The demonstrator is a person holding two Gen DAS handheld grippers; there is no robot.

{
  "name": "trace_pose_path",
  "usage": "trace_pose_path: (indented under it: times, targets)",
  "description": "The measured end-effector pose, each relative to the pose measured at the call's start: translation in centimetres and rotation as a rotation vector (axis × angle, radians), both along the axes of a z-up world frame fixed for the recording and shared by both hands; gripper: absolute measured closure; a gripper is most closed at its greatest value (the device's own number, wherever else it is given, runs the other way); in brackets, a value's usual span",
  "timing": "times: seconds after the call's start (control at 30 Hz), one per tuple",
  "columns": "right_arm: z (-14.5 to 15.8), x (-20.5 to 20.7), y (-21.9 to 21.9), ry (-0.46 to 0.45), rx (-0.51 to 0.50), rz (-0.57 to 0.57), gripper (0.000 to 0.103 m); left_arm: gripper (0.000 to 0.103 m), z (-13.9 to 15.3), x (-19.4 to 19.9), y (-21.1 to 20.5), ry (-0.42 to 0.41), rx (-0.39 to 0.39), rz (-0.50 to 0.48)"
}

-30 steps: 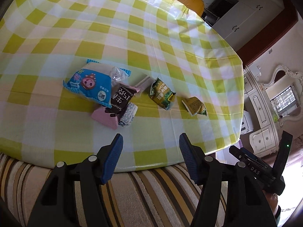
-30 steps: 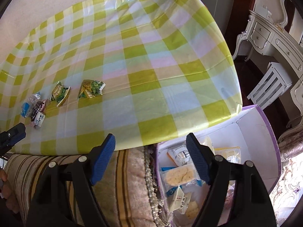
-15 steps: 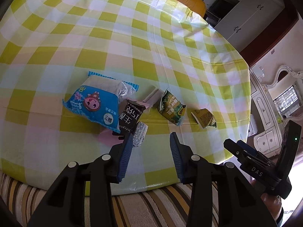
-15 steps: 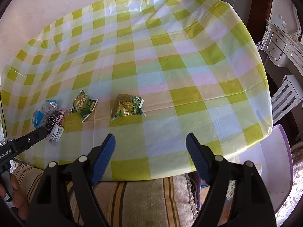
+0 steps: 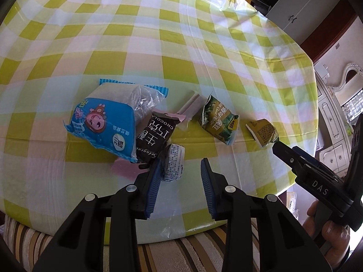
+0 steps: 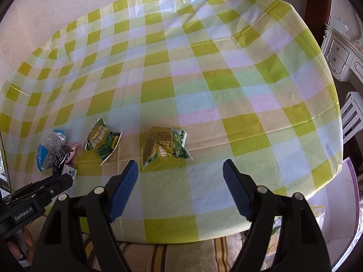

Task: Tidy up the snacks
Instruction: 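Grasp the small white packet with left tool while right tool grasps the green snack packet, then carry both packets over the white box and open both tools to drop them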

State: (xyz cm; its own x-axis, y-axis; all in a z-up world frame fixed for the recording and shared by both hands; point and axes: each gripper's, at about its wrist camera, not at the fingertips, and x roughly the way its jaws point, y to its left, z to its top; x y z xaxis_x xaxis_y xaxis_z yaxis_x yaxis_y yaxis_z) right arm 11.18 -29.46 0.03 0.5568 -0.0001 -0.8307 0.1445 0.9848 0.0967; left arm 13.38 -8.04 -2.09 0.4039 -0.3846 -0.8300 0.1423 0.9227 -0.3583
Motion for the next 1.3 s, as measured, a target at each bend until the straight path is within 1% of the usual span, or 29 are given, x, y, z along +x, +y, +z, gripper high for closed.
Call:
trace_pose_path:
  times: [0.13, 0.33, 0.53, 0.57, 0.67, 0.7, 0.83, 0.87, 1.0, 1.3]
  targets:
    - [-0.3, 0.5, 0.0, 0.002, 0.002, -0.001, 0.026, 0.076, -0.3, 0.2, -0.6, 0.0, 0.035, -0.01]
    - [-1.1, 1.8, 0.1, 0.016, 0.002, 0.005, 0.026, 0.085, -0.5, 0.4, -0.8, -0.003, 0.059, -0.012]
    - [-1.7, 2.9, 0.5, 0.022, 0.001, 0.013, 0.027, 0.089, -0.5, 0.4, -1.0, -0.01, 0.067, -0.019]
    - [-1.8, 3.0, 0.6, 0.025, 0.002, 0.015, 0.031, 0.089, -0.5, 0.4, -1.0, -0.011, 0.066, -0.02]
    - [-2.3, 3.6, 0.8, 0.036, 0.012, 0.022, 0.035, 0.09, -0.6, 0.4, -1.1, -0.013, 0.061, -0.026]
    - [-2.4, 3.7, 0.8, 0.041, 0.015, 0.026, 0.041, 0.09, -0.6, 0.4, -1.1, -0.014, 0.061, -0.028]
    - [-2.7, 3.9, 0.9, 0.046, 0.015, 0.027, 0.053, 0.09, -0.4, 0.2, -1.2, -0.024, 0.061, -0.031]
    - [-2.7, 3.8, 0.9, 0.045, 0.016, 0.026, 0.059, 0.09, -0.4, 0.2, -1.3, -0.026, 0.061, -0.032]
    - [-2.6, 3.4, 0.7, 0.042, 0.021, 0.026, 0.063, 0.09, 0.0, 0.0, -1.4, -0.039, 0.064, -0.033]
    - [-1.7, 2.1, 0.1, 0.024, 0.024, 0.021, 0.063, 0.09, 1.1, -0.7, -1.7, -0.064, 0.073, -0.035]
